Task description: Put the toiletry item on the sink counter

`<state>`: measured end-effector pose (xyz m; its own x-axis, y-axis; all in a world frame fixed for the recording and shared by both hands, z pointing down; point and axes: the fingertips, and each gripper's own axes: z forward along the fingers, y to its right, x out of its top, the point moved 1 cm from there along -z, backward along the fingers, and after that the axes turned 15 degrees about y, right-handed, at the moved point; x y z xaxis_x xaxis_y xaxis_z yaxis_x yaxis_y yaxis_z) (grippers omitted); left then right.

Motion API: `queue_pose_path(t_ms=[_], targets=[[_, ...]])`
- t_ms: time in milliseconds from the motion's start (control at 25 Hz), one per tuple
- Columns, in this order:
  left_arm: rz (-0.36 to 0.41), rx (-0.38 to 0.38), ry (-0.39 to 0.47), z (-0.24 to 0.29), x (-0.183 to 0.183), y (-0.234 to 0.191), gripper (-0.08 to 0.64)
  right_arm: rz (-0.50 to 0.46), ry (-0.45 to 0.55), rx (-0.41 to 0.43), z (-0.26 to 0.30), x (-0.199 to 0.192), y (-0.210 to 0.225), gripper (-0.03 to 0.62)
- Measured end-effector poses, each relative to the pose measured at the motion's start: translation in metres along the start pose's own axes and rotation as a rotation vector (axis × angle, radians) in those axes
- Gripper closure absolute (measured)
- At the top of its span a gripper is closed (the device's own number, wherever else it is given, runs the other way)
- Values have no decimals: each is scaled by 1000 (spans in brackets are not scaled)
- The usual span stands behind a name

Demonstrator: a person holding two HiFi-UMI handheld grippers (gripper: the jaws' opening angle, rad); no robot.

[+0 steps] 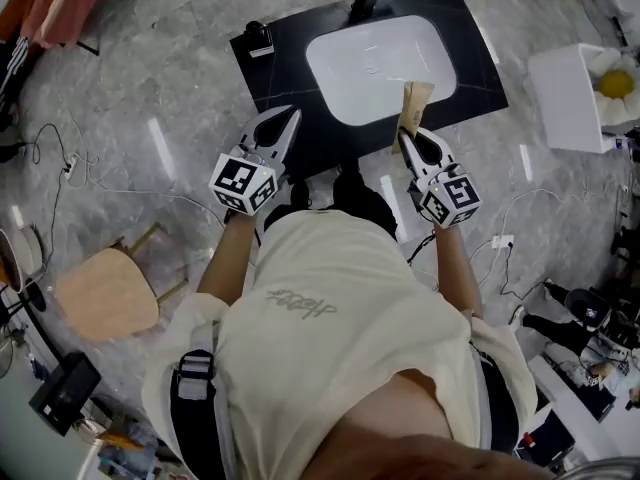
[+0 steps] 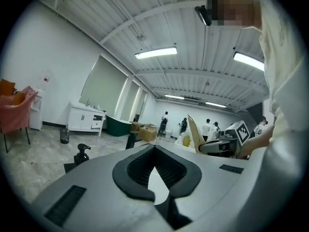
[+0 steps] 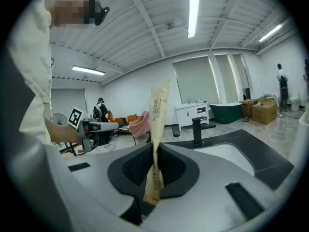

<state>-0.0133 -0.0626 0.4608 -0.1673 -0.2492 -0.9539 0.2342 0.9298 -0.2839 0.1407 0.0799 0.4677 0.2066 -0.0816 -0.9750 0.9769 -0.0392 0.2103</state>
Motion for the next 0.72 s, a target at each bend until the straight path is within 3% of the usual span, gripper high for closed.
queue_pose_path(t_ms=[200, 360, 720], targets=[[24, 87, -10, 44, 5, -6, 558, -56, -30, 119, 35, 7, 51, 568], [66, 181, 15, 72, 14, -10, 558, -39, -56, 192, 56, 4, 94, 568], [73, 414, 14, 61, 4, -20, 558, -25, -174, 361, 100, -18, 136, 568]])
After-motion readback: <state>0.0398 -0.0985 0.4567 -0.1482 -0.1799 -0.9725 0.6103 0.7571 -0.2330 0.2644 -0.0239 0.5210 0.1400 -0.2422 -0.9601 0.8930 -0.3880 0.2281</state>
